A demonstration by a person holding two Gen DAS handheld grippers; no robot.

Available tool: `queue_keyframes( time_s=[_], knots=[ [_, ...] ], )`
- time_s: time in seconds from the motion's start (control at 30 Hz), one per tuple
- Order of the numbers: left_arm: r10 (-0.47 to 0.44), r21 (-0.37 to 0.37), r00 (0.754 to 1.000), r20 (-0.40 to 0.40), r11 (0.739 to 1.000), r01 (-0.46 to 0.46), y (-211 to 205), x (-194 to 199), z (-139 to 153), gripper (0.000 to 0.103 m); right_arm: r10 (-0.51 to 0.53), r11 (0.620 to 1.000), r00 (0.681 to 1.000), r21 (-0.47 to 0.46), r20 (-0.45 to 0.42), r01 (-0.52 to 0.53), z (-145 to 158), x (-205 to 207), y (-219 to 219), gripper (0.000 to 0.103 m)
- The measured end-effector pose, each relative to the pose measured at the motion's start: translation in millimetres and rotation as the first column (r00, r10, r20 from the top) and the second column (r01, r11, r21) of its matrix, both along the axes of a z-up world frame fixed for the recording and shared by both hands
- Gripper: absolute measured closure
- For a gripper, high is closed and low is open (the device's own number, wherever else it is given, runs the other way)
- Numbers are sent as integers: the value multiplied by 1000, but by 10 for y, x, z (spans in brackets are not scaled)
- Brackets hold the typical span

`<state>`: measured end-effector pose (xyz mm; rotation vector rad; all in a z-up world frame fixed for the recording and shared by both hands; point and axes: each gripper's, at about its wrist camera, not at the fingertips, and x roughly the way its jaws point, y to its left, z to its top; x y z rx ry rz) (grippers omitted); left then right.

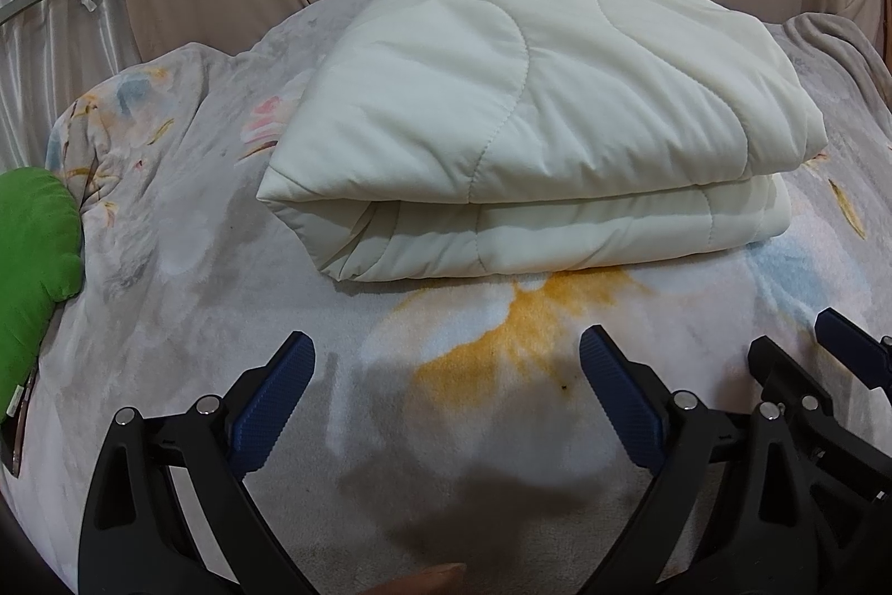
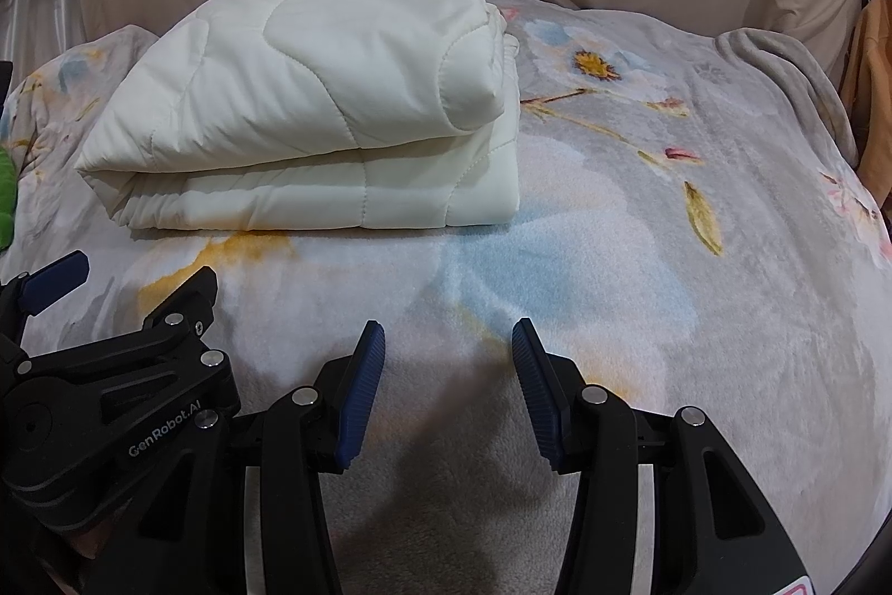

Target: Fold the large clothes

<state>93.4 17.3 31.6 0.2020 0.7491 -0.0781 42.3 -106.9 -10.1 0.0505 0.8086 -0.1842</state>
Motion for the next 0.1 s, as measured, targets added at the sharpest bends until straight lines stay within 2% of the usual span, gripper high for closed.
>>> queue_keyframes(
  time_s=[0.1],
  knots=[
    [2,0,1000,0,1000,-2,1,6,0,10,-1,1000,1000,-1,0,1,0,0,3,55]
  ],
)
